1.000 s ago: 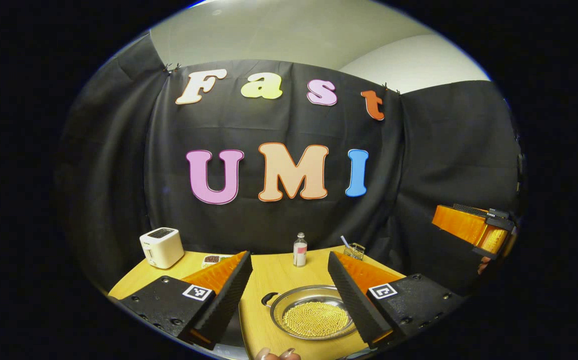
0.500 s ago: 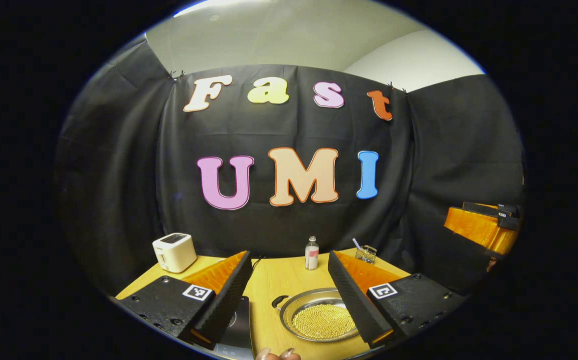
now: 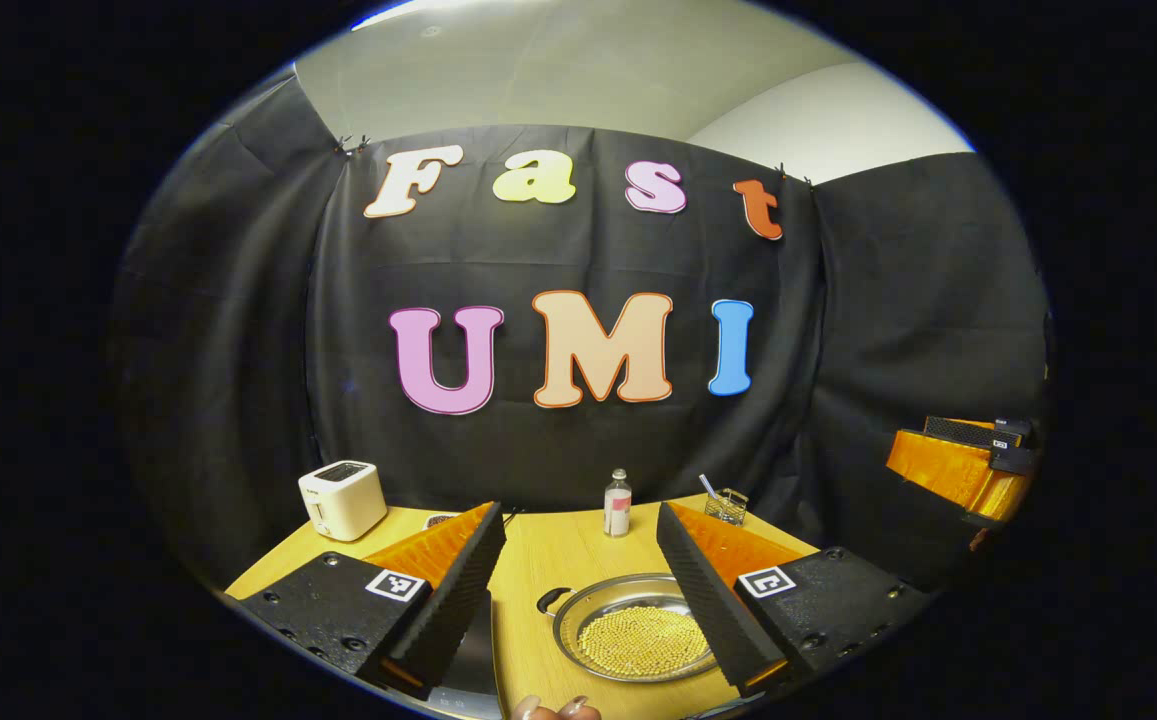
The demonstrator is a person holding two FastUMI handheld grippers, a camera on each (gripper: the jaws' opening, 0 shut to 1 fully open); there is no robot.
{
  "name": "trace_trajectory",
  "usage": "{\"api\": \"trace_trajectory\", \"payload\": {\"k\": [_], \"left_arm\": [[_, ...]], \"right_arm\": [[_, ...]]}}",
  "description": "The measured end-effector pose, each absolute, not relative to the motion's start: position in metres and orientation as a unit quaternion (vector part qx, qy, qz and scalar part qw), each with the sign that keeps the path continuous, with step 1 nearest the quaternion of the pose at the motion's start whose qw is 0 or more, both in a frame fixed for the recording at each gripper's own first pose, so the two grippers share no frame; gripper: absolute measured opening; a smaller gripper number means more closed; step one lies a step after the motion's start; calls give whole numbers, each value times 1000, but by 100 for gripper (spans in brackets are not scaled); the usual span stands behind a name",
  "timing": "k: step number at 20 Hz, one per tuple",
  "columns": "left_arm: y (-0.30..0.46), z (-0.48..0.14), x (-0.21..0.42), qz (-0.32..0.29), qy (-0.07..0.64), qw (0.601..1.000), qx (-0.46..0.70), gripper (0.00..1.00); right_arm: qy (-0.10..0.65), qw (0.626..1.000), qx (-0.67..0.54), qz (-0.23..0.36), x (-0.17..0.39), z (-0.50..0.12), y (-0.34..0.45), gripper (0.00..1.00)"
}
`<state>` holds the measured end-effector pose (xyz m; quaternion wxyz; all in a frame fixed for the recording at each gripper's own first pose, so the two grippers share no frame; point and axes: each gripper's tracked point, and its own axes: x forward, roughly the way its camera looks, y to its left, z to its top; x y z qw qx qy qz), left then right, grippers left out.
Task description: First push the handle of the pot to place it horizontally, then grasp the pot with both hands and set it on the induction cooktop.
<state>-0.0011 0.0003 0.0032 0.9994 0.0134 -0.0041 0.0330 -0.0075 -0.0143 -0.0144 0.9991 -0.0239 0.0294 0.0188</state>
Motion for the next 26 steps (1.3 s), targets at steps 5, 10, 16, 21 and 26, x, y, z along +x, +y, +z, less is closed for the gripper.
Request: {"api": "trace_trajectory", "payload": {"k": [5, 10, 16, 21, 26], "left_arm": [[-1, -2, 3, 3, 2, 1000, 16, 98], [3, -11, 6, -27, 12, 999, 11, 98], [17, -17, 12, -26, 22, 999, 6, 98], [23, -17, 17, -4, 19, 1000, 3, 100], [23, -30, 21, 21, 33, 999, 5, 100]], "right_arm": [[58, 998, -26, -10, -14, -35, -14, 67], [81, 996, -28, -36, -23, -56, -8, 54], [103, 991, -56, -61, -25, -70, -5, 17], [132, 989, -55, -32, -13, -89, -6, 0], [216, 976, -39, -5, -15, -151, -17, 2]]}}
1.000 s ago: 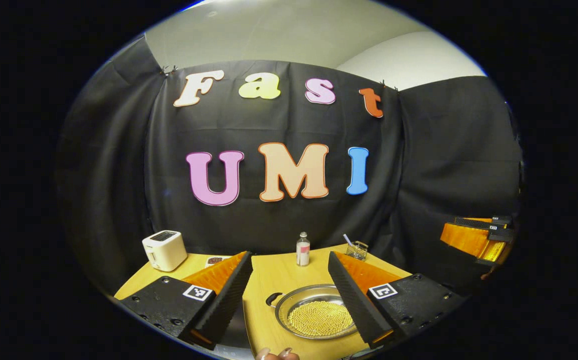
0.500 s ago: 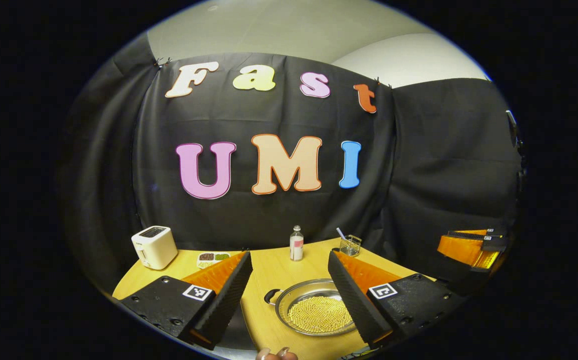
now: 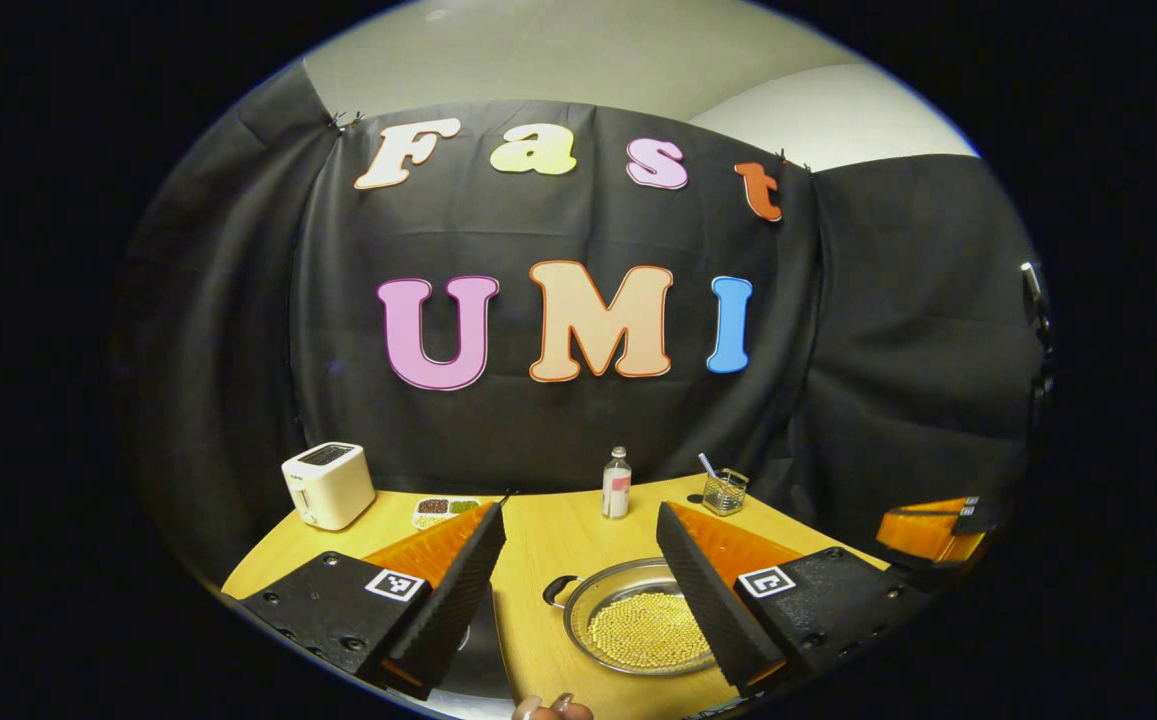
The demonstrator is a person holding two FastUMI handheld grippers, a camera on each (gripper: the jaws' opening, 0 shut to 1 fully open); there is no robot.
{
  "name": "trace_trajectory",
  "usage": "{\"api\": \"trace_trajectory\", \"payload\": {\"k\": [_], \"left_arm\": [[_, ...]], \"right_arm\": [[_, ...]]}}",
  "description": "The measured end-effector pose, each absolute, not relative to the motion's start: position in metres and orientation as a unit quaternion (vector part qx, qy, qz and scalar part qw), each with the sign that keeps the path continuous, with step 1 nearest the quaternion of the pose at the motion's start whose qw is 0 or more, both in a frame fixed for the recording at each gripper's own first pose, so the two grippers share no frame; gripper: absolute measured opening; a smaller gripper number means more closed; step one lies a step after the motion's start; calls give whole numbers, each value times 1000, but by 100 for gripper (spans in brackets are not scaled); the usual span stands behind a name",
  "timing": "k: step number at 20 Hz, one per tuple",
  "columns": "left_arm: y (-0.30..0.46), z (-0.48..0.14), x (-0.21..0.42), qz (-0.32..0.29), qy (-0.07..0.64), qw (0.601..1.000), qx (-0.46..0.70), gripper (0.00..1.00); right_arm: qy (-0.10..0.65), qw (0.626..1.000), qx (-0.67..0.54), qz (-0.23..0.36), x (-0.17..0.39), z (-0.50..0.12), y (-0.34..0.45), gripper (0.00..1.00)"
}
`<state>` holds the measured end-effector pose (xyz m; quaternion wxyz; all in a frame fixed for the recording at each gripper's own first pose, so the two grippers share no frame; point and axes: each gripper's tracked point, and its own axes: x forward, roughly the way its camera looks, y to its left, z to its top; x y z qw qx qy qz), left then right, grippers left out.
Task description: First push the handle of the pot to place it horizontally, then grasp the pot with both hands and set it on the induction cooktop.
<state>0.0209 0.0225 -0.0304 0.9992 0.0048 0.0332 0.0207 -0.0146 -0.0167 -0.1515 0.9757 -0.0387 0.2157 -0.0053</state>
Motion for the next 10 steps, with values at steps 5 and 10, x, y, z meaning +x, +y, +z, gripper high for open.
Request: {"api": "trace_trajectory", "payload": {"k": [5, 10], "left_arm": [[22, -47, 28, 43, 54, 998, 1, 100], [30, -57, 29, 77, 73, 994, 2, 98]], "right_arm": [[356, 934, 0, 14, -40, -254, -24, 2], [455, 890, 22, 24, -47, -319, -30, 2]]}}
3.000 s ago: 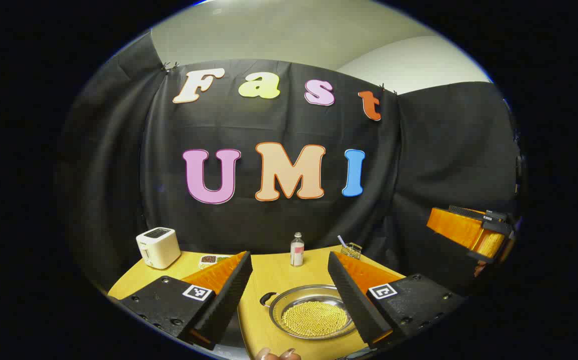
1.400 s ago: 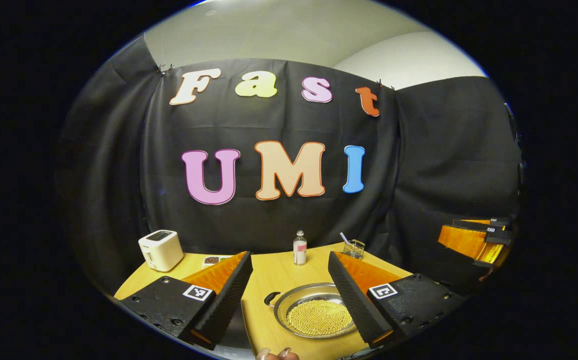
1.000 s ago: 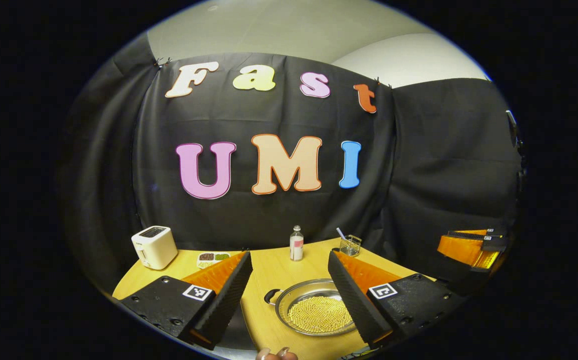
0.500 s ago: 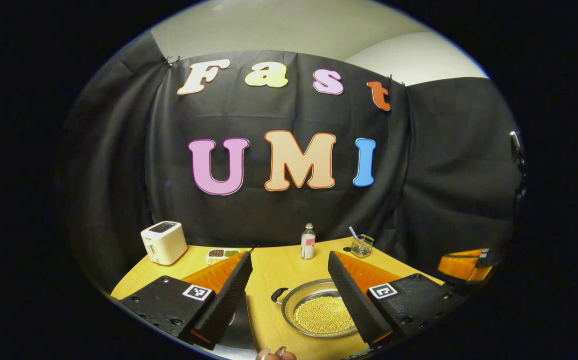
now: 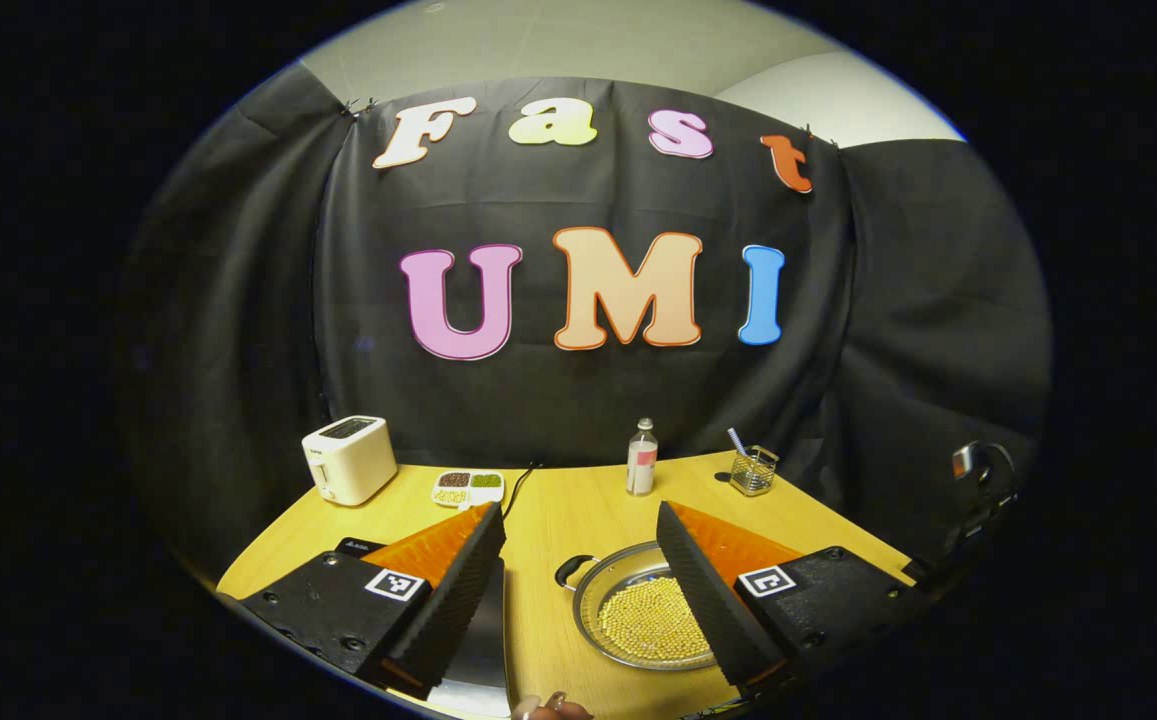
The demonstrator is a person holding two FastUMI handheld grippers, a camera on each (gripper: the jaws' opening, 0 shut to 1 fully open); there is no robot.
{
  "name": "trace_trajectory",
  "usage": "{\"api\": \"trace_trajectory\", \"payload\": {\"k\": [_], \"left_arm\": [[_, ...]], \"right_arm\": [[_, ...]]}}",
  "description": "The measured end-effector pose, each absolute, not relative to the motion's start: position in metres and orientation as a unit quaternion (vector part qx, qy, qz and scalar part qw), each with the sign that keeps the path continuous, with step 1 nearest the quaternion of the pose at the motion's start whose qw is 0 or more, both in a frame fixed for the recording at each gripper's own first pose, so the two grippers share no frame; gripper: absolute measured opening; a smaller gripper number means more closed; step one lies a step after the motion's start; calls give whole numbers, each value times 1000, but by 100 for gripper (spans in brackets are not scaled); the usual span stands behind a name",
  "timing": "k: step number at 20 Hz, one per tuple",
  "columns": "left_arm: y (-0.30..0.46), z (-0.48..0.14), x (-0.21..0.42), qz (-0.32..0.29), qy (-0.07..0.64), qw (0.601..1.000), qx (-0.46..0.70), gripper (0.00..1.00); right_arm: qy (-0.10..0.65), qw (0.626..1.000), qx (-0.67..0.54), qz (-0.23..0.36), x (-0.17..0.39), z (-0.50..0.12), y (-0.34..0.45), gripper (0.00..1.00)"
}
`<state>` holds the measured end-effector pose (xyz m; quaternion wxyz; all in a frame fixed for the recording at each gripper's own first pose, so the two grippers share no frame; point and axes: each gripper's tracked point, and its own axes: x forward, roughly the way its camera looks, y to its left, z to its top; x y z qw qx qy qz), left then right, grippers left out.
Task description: First push the handle of the pot to place it horizontally, then grasp the pot with both hands and set it on the induction cooktop.
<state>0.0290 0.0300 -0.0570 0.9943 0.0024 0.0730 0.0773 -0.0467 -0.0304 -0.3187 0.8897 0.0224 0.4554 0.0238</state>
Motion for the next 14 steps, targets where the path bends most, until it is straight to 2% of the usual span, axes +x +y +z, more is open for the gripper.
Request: {"api": "trace_trajectory", "payload": {"k": [5, 6, 7, 13, 14], "left_arm": [[39, -62, 24, 120, 80, 990, 4, 98], [39, -61, 24, 128, 81, 988, 4, 98], [40, -63, 24, 136, 82, 987, 8, 98], [40, -59, 22, 171, 86, 981, 21, 98], [40, -61, 22, 176, 87, 980, 21, 98]], "right_arm": [[495, 868, 24, 41, -43, -349, -34, 2], [503, 863, 24, 44, -42, -354, -34, 0], [511, 858, 28, 50, -41, -357, -34, 2], [516, 853, 20, 78, -29, -358, -45, 3], [516, 852, 19, 81, -26, -356, -47, 0]]}}
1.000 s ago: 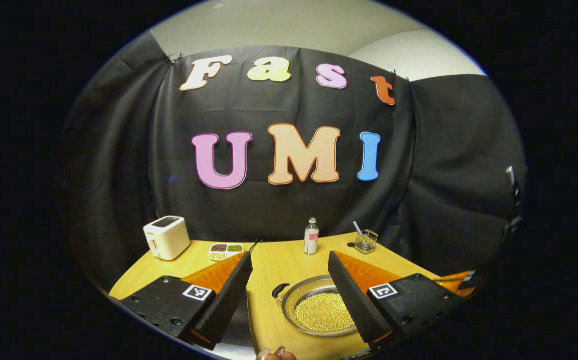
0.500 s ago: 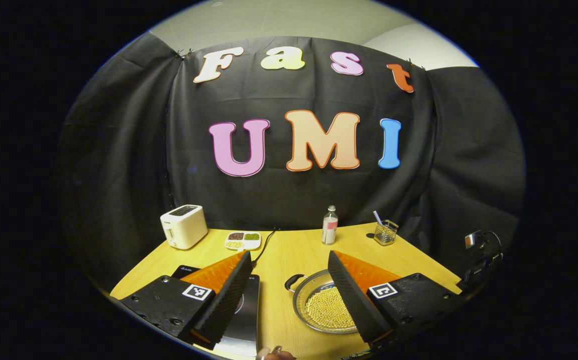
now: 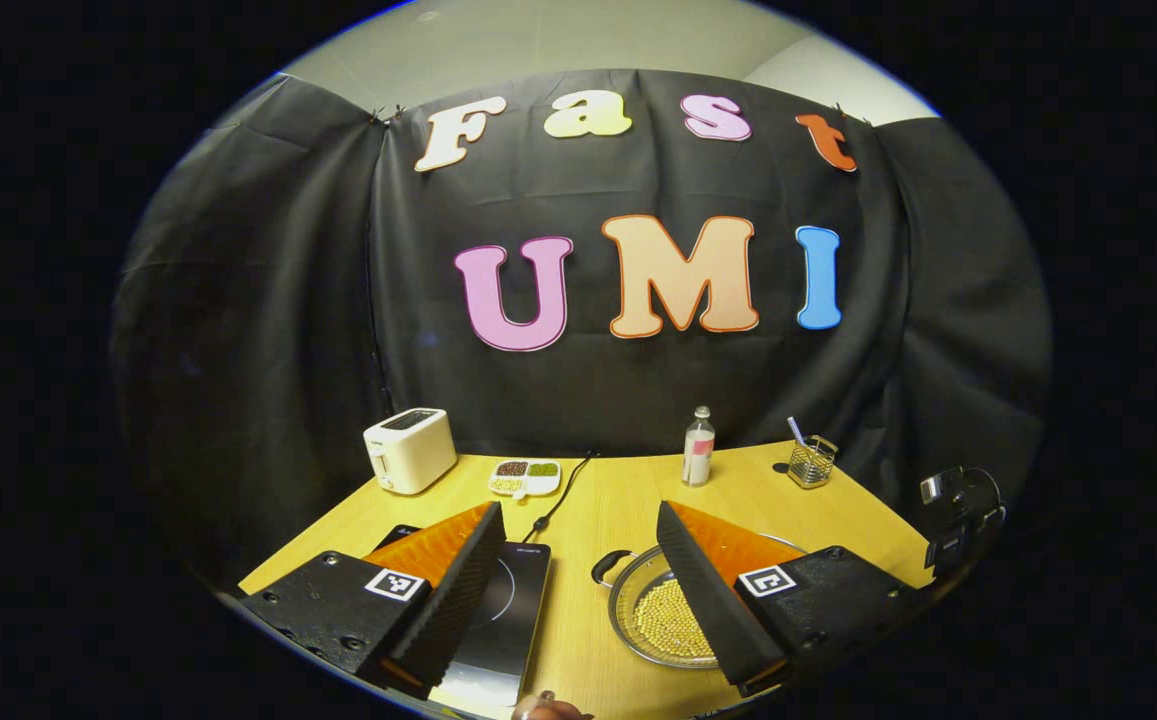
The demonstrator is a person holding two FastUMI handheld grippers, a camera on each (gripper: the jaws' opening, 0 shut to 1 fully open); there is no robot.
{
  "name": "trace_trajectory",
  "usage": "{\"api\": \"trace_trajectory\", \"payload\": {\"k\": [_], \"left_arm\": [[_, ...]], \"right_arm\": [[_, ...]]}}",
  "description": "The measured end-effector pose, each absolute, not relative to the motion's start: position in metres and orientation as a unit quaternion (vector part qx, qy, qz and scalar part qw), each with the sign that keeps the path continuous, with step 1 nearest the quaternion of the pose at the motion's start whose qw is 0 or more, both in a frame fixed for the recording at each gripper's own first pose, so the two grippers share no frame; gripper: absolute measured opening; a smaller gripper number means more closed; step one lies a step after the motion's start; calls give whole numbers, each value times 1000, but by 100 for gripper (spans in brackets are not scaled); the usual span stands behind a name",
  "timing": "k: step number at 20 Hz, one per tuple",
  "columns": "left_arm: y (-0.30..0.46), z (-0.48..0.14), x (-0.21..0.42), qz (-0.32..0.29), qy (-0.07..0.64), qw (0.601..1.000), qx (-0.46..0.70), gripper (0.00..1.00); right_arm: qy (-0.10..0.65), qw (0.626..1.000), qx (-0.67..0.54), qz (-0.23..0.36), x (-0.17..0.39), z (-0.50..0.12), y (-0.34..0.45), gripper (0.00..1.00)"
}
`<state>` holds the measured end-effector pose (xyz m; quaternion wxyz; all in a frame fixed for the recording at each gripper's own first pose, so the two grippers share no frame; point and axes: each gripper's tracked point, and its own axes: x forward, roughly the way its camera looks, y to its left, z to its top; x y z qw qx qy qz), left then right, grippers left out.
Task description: First push the handle of the pot to place it horizontally, then grasp the pot with both hands and set it on the induction cooktop.
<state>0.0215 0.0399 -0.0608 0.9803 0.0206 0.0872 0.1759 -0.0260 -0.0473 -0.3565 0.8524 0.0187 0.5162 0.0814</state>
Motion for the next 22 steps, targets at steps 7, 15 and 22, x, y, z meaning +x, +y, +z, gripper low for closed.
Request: {"api": "trace_trajectory", "payload": {"k": [7, 15, 22], "left_arm": [[40, -61, 19, 209, 90, 974, 15, 100], [37, -61, 13, 235, 91, 968, 13, 98], [36, -60, 6, 259, 93, 961, 16, 98]], "right_arm": [[513, 851, -3, 109, -7, -359, -62, 0], [508, 850, -29, 140, 17, -360, -75, 0], [505, 846, -42, 165, 33, -362, -81, 0]]}}
